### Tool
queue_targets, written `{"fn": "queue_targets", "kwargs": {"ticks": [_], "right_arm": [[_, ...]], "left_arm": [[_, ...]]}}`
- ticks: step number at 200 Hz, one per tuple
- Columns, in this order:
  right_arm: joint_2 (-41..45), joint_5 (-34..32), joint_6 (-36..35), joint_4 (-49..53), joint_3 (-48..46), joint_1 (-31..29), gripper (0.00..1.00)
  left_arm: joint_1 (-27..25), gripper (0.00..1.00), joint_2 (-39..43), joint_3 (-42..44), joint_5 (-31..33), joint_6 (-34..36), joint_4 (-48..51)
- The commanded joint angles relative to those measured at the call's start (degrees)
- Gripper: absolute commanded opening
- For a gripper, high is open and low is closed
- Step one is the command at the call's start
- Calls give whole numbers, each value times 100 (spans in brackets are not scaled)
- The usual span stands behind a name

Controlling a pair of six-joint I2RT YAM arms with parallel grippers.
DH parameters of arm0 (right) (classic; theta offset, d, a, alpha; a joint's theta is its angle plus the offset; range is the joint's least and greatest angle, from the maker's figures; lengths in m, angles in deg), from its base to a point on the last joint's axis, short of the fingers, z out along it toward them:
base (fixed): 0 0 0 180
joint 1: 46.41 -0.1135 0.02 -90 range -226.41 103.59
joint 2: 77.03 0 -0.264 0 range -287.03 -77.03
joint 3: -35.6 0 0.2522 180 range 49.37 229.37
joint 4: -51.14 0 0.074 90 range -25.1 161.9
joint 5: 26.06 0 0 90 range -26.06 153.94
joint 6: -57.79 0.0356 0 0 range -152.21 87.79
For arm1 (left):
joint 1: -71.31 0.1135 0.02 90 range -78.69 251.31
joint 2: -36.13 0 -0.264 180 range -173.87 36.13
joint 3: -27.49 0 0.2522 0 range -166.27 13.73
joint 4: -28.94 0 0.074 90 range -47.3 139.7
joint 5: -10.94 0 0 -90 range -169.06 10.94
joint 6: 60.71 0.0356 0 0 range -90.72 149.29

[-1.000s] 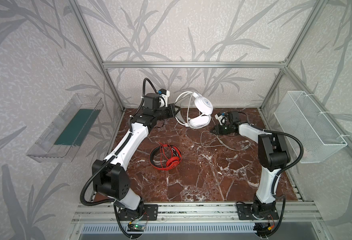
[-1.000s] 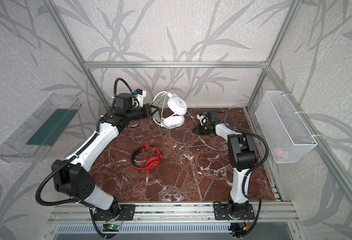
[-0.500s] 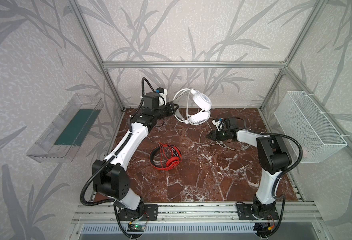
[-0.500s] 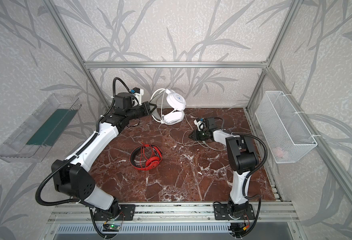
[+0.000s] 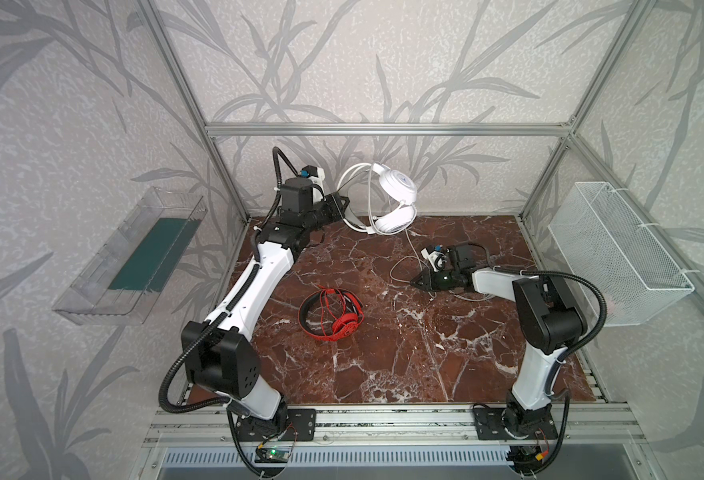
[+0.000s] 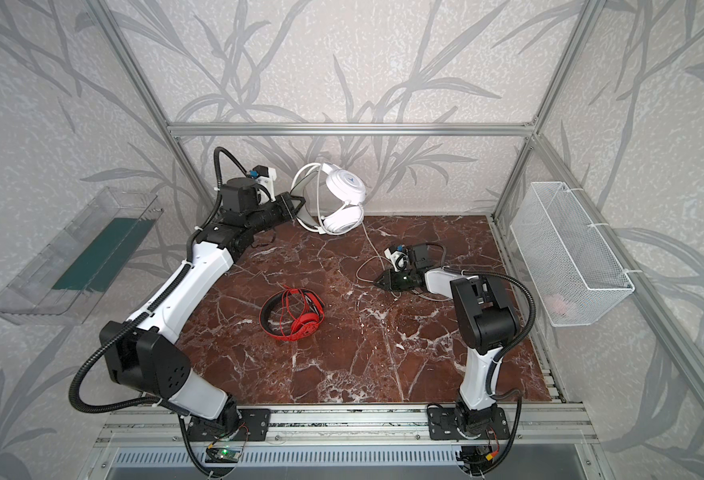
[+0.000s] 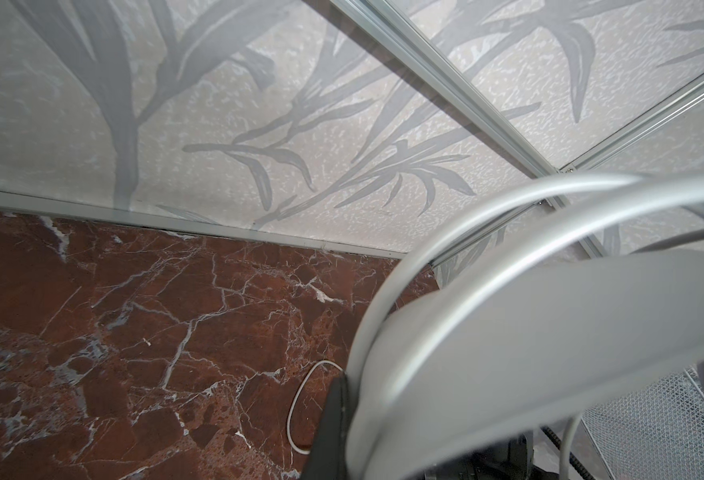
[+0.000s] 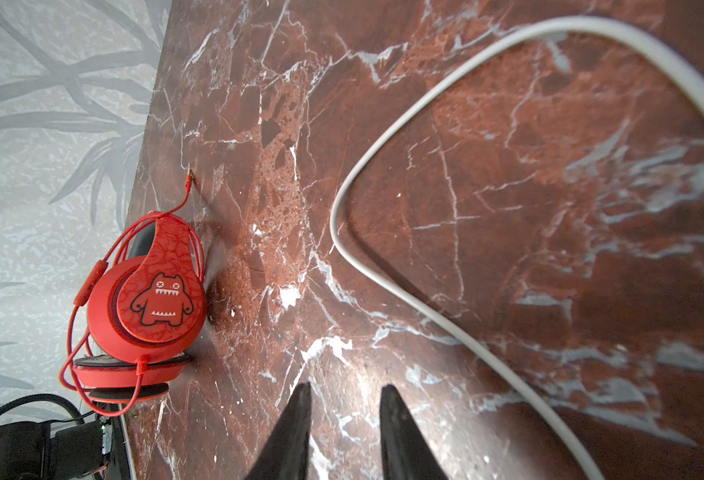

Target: Wrap the headphones

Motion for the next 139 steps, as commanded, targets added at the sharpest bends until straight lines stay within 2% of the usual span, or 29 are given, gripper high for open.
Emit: {"fn": "queue_targets", "kwargs": {"ticks": [1, 86, 139], "right_arm": [[217, 147, -109, -228, -80, -94, 30], [163, 365, 36, -1070, -524, -246, 32], [110, 438, 18, -1185, -577, -335, 34]], "left_arm": [[29, 0, 41, -296, 66, -328, -485], [64, 0, -125, -550, 126, -465, -495], [64, 0, -125, -507, 280, -502, -553]]}}
